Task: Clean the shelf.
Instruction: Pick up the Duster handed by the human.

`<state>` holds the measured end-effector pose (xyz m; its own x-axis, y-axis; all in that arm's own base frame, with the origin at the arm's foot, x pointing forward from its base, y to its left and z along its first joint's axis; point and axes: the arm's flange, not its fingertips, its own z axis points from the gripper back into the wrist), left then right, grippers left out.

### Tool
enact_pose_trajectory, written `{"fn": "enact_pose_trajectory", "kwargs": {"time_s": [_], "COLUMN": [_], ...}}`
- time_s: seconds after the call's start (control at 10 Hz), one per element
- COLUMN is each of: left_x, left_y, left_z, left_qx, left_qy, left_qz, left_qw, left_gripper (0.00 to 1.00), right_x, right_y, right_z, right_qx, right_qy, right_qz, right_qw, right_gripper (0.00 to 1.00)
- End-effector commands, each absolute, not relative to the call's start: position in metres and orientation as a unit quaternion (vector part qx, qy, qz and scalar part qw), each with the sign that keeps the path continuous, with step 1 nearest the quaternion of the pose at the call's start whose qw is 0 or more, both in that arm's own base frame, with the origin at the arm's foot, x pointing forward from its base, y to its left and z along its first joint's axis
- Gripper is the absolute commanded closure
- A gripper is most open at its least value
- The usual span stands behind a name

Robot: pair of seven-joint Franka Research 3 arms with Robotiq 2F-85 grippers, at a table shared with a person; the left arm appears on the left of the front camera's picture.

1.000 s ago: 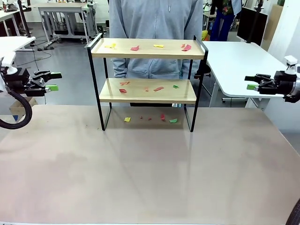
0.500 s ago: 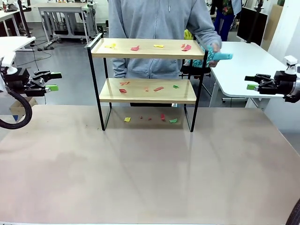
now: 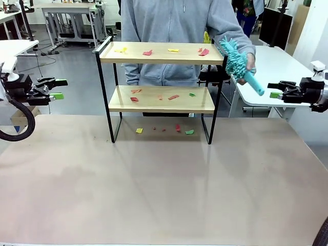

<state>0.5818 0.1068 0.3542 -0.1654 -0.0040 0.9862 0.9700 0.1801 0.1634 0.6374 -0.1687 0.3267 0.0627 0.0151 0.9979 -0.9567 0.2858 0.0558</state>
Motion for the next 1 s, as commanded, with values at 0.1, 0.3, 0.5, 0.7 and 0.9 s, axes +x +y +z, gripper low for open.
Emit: {"fn": "enact_pose_trajectory", "kwargs": {"time_s": [0.1, 0.3, 0.5, 0.7, 0.9], "left_x": [0.5814, 0.5814, 0.5814, 0.5814, 0.5814], "left_y": [0.1075, 0.1075, 0.1075, 0.1075, 0.1075], "left_z": [0.3558, 0.3558, 0.3558, 0.3558, 0.3558], "left_qx": [-0.411, -0.411, -0.411, -0.411, -0.411], "left_qy": [-0.587, -0.587, -0.587, -0.587, -0.587], "left_qz": [-0.490, -0.490, -0.490, -0.490, -0.490], "left_qw": [0.497, 0.497, 0.497, 0.497, 0.497], "left_gripper": [0.00, 0.00, 0.00, 0.00, 0.00], "right_x": [0.6374, 0.6374, 0.6374, 0.6374, 0.6374], "right_y": [-0.1683, -0.1683, -0.1683, -0.1683, -0.1683], "right_z": [0.3286, 0.3286, 0.3286, 0.3286, 0.3286], "right_qx": [0.429, 0.429, 0.429, 0.429, 0.429], "right_qy": [-0.549, -0.549, -0.549, -0.549, -0.549], "right_qz": [0.415, 0.415, 0.415, 0.415, 0.415], "right_qw": [0.586, 0.586, 0.586, 0.586, 0.586], "right_gripper": [0.00, 0.00, 0.00, 0.00, 0.00]}}
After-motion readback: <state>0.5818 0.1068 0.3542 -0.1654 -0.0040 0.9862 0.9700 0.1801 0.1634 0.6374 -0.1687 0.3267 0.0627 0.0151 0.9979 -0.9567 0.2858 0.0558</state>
